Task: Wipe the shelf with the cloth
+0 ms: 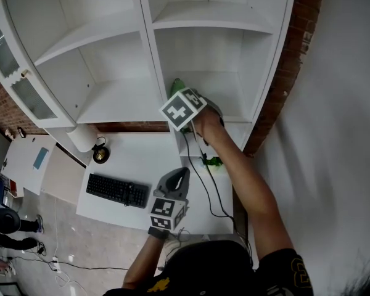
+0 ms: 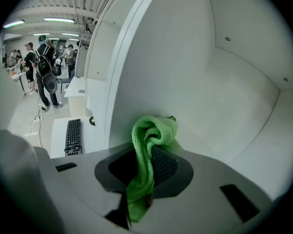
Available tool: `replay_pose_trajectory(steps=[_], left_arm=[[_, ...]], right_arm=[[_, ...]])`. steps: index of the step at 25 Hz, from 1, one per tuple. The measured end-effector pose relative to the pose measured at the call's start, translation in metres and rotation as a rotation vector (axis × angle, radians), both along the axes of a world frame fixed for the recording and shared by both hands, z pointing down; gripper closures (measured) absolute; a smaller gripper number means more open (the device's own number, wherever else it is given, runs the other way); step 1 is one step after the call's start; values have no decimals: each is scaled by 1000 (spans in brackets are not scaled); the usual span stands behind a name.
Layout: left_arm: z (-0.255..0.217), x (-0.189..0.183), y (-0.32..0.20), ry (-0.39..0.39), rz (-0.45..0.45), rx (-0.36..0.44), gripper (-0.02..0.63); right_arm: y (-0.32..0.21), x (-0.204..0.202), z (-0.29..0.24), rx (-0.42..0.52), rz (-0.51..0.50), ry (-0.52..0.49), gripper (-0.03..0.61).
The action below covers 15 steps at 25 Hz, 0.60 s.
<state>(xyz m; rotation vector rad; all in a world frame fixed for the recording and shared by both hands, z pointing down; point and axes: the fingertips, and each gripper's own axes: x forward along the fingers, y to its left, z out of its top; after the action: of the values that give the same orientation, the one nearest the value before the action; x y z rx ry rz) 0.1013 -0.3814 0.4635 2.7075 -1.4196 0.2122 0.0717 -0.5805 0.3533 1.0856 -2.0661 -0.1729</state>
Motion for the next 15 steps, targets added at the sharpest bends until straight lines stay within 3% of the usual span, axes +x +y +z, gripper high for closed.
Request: replay_pose_trajectory(steps=[4,15], left_arm=[[-2,-5,-6,-11,-18,20,597],[5,10,-7,-33,28,-16,597]], right_arm=[[0,10,-1,22,11,4,517],[0,53,0,18,73,-1,517]])
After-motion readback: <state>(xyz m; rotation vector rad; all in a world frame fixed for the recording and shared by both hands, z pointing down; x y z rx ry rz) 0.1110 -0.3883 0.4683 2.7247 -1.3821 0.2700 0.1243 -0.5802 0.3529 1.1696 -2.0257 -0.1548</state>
